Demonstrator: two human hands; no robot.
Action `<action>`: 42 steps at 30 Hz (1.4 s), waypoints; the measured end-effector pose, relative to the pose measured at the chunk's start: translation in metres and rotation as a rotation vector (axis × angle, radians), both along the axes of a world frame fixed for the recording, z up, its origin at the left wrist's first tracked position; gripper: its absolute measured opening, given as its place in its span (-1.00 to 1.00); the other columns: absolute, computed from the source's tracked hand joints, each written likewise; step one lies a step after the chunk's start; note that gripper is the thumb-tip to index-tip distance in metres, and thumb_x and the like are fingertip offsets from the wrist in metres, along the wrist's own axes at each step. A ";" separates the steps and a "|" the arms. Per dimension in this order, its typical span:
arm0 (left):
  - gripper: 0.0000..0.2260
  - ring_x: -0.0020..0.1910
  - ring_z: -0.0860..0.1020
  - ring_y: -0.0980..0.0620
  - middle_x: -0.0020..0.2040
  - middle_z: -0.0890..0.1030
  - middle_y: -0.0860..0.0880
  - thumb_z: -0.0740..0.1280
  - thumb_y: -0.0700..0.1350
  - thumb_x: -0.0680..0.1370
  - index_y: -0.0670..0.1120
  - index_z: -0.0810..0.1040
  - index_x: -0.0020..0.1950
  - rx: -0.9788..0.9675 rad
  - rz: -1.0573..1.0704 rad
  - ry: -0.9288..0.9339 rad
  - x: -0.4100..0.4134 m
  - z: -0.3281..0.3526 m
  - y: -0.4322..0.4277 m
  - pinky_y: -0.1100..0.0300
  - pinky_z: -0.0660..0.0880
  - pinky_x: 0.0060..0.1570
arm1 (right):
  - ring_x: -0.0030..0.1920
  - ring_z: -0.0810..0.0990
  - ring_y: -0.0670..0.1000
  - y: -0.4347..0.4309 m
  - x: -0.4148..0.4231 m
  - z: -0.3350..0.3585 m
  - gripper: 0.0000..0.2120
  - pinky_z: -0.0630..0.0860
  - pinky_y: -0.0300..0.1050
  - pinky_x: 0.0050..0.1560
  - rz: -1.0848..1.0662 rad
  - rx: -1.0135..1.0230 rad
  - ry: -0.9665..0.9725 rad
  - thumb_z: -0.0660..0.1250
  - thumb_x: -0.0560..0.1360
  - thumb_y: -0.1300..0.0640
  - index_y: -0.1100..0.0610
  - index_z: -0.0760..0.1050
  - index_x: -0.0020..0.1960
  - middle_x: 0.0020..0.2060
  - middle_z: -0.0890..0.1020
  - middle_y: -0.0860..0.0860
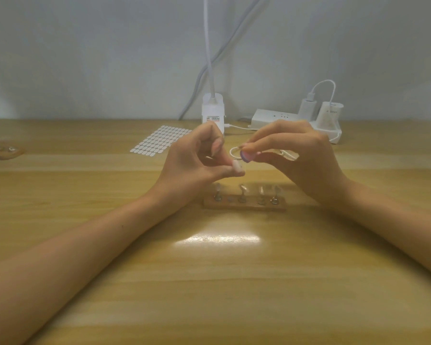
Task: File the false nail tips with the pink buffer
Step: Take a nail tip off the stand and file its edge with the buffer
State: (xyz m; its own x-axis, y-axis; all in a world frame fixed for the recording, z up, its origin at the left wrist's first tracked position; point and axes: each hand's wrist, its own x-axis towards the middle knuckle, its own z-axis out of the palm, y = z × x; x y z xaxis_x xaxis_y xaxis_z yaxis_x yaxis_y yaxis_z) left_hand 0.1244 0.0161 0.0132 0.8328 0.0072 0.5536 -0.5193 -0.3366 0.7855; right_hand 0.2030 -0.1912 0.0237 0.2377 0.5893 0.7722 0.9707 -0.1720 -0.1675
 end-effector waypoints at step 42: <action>-0.56 -0.23 0.65 0.05 -0.33 0.60 0.09 0.58 -0.34 0.38 -0.05 0.32 -0.23 0.032 0.014 -0.016 0.000 0.002 0.001 0.04 0.65 -0.11 | 0.00 0.66 -0.03 0.009 -0.010 -0.004 -0.88 0.50 0.31 -0.01 0.052 -0.004 0.008 0.50 0.50 0.19 0.15 0.71 0.03 -0.01 0.67 -0.07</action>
State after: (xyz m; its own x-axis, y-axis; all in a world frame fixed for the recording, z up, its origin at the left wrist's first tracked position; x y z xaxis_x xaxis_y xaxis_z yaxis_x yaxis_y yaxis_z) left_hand 0.1243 0.0176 0.0147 0.8236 0.0011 0.5671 -0.5268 -0.3687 0.7658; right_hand 0.1934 -0.1822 0.0198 0.2128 0.6037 0.7683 0.9770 -0.1224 -0.1745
